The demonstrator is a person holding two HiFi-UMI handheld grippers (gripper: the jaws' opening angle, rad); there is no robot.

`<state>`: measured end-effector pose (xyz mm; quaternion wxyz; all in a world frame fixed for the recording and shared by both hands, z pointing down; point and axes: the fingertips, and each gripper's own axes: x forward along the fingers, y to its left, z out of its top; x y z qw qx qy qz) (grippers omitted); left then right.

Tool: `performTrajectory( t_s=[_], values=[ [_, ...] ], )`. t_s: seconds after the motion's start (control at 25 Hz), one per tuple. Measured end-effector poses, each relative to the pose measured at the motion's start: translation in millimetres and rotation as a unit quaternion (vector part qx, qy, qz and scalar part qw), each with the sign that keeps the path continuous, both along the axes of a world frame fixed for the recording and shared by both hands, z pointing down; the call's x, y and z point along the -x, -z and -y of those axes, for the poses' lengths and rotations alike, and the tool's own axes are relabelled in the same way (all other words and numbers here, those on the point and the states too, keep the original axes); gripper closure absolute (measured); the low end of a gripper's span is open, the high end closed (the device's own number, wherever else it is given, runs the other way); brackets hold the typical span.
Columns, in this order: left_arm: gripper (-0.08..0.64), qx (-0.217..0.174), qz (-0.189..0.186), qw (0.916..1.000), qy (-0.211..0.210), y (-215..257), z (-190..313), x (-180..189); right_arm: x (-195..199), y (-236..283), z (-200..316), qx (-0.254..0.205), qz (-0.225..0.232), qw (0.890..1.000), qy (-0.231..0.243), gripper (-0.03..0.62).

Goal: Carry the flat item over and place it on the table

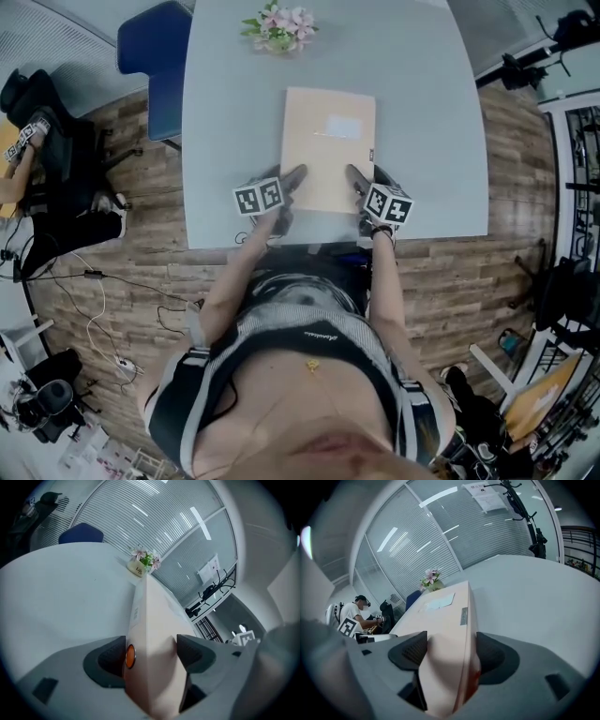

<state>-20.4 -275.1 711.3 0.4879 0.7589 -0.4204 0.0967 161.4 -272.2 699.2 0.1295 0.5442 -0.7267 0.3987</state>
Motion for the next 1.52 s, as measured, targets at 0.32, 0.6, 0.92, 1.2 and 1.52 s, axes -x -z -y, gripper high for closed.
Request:
performTrajectory(
  t_s=[0.32, 0.6, 0.92, 1.2, 1.52],
  values=[
    [0.242, -0.064, 0.063, 0.9959, -0.006, 15, 5, 7, -1, -1, 0, -0.006, -0.001, 1.000, -0.011, 0.262],
    [0.245, -0.059, 0.067, 0.9960, -0.012, 16, 4, 6, -2, -2, -1, -0.005, 0.001, 1.000, -0.013, 0.261],
    [0.247, -0.062, 0.069, 0.9955, -0.017, 13, 4, 5, -1, -3, -1, -0.005, 0.003, 1.000, -0.016, 0.262],
    [0.247, -0.057, 0.059, 0.9963, -0.024, 7, 1, -1, -4, -3, -2, -0.003, 0.003, 1.000, -0.017, 0.262],
    [0.247, -0.057, 0.060, 0.9963, -0.026, 7, 1, 0, -3, -7, -3, -0.001, 0.009, 1.000, -0.016, 0.264]
  ],
)
